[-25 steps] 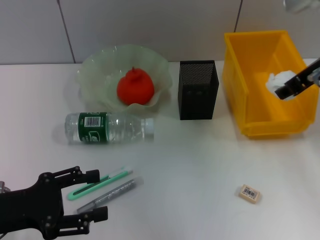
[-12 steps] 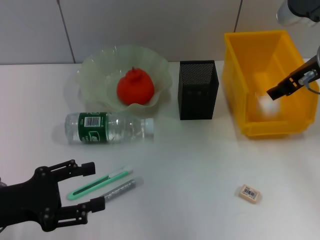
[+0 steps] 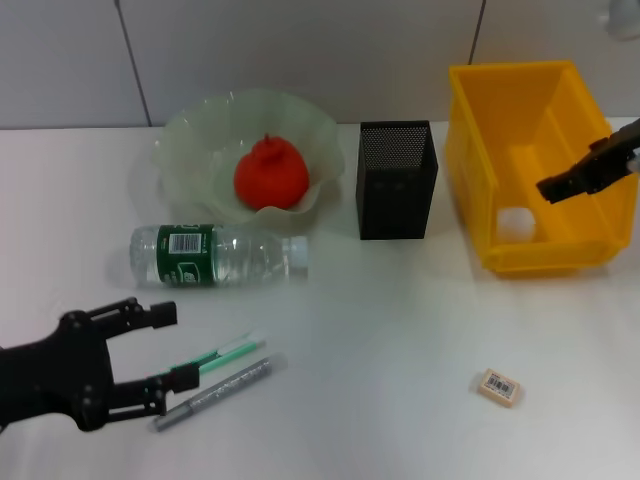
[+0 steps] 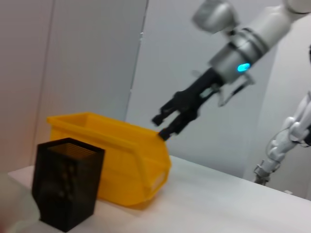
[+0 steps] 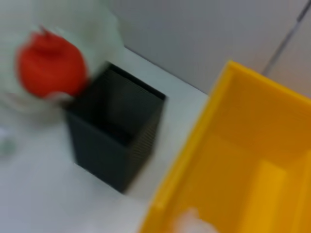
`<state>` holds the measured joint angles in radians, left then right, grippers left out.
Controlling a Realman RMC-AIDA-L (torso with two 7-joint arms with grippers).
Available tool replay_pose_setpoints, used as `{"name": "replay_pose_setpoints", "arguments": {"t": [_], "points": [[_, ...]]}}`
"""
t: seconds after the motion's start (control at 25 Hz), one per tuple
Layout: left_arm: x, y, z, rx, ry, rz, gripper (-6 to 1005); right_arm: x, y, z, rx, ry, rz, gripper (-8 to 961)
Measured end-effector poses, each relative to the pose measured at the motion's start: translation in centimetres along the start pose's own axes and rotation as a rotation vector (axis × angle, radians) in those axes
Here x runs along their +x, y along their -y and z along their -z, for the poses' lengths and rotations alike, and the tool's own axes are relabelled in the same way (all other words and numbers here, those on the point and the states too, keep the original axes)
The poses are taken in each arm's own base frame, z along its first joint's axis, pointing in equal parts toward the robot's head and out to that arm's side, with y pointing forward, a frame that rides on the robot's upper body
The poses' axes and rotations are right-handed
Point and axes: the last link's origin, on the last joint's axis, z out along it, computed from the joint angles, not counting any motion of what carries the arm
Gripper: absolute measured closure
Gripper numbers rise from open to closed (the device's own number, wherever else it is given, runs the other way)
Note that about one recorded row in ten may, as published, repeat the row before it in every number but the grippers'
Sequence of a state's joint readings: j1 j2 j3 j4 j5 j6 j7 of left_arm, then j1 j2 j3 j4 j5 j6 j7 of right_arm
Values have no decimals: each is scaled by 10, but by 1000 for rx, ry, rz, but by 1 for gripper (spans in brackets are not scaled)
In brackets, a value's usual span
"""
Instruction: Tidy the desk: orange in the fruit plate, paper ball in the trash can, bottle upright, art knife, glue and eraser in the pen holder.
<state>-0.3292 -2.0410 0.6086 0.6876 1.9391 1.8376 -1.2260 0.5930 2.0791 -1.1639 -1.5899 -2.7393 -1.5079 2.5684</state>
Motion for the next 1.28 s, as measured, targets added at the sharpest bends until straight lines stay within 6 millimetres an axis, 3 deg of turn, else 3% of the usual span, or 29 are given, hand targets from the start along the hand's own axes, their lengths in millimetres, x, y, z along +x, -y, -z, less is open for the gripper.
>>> {"name": "replay_pose_setpoints", "arguments": {"t": [0.2,0.36,0.64,1.0,1.28], "points": [[3,3,2,5,1,-15,194,18,-12,30,-125,83,-23,140],[5,4,1,2,2,-28,194,29,-19,34,-196,123,-23,140],[9,14,1,28,42,-43,194,41,-35,20,-334,132,37,141],[17,22,0,44,83,-37,195,22,-57,6,-372,116,146,141],[15,29,-2,76,122,-36,195,14,-62,-4,-412,74,167,142]]}}
